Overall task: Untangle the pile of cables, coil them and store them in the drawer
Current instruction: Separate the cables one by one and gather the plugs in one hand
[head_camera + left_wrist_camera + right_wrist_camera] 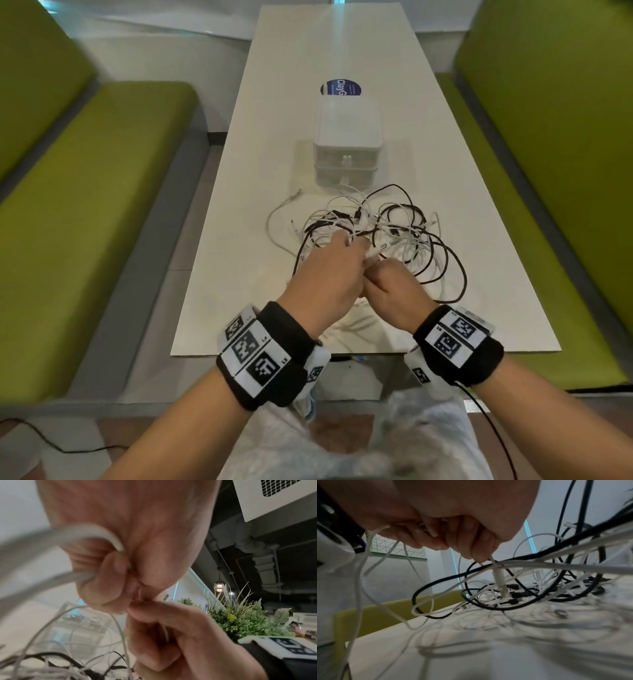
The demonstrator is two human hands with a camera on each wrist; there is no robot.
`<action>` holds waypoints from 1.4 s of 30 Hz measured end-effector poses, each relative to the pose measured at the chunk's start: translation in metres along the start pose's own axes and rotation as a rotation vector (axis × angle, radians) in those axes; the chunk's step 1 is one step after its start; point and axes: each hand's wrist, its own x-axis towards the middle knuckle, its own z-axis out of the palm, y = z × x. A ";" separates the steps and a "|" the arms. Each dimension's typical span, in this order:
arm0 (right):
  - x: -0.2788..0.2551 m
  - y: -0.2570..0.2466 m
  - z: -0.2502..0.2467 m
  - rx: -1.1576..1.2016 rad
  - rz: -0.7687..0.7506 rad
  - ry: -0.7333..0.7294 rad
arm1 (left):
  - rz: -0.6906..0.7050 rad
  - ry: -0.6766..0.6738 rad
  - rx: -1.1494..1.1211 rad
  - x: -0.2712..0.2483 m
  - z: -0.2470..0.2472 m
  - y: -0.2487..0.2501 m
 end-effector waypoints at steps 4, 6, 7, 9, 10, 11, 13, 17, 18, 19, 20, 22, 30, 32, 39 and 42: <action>-0.004 0.007 0.002 0.099 -0.005 0.105 | 0.026 -0.011 0.123 0.002 -0.005 -0.009; -0.004 0.008 0.001 0.186 0.009 0.134 | 0.019 0.070 0.061 0.003 -0.011 -0.012; -0.003 0.008 0.000 0.238 0.014 0.147 | -0.002 0.148 0.012 0.003 -0.017 -0.013; -0.003 0.008 -0.002 0.293 0.037 0.185 | -0.053 0.341 -0.094 0.002 -0.032 -0.016; -0.004 0.008 -0.002 0.297 0.051 0.201 | -0.067 0.413 -0.147 0.001 -0.039 -0.018; -0.005 0.008 -0.002 0.294 0.058 0.216 | -0.067 0.438 -0.170 0.001 -0.045 -0.018; -0.004 0.006 -0.002 0.280 0.060 0.227 | -0.045 0.374 -0.133 0.001 -0.051 -0.016; -0.008 0.000 -0.002 0.189 0.059 0.073 | -0.021 0.258 -0.357 -0.006 -0.050 -0.015; -0.012 -0.002 -0.003 0.186 0.083 -0.034 | -0.025 0.189 -0.440 -0.010 -0.050 -0.014; -0.017 -0.003 -0.003 0.220 0.126 -0.165 | -0.030 0.083 -0.494 -0.014 -0.050 -0.014; -0.021 -0.007 -0.005 0.256 0.170 -0.305 | -0.035 -0.047 -0.515 -0.018 -0.049 -0.013; -0.029 -0.019 -0.007 0.191 0.195 -0.553 | -0.006 -0.286 -0.490 -0.025 -0.044 -0.010; -0.025 -0.033 -0.019 -0.332 0.240 -0.986 | 0.073 -0.662 -0.496 -0.039 -0.035 0.005; -0.022 -0.028 -0.023 -0.421 0.252 -0.958 | 0.063 -0.696 -0.614 -0.039 -0.039 0.002; -0.003 -0.018 -0.026 -0.367 0.153 -0.706 | 0.213 -0.872 -0.795 -0.044 -0.050 0.000; 0.003 -0.032 -0.030 -0.348 0.088 -0.598 | 0.270 -0.882 -0.783 -0.044 -0.054 0.002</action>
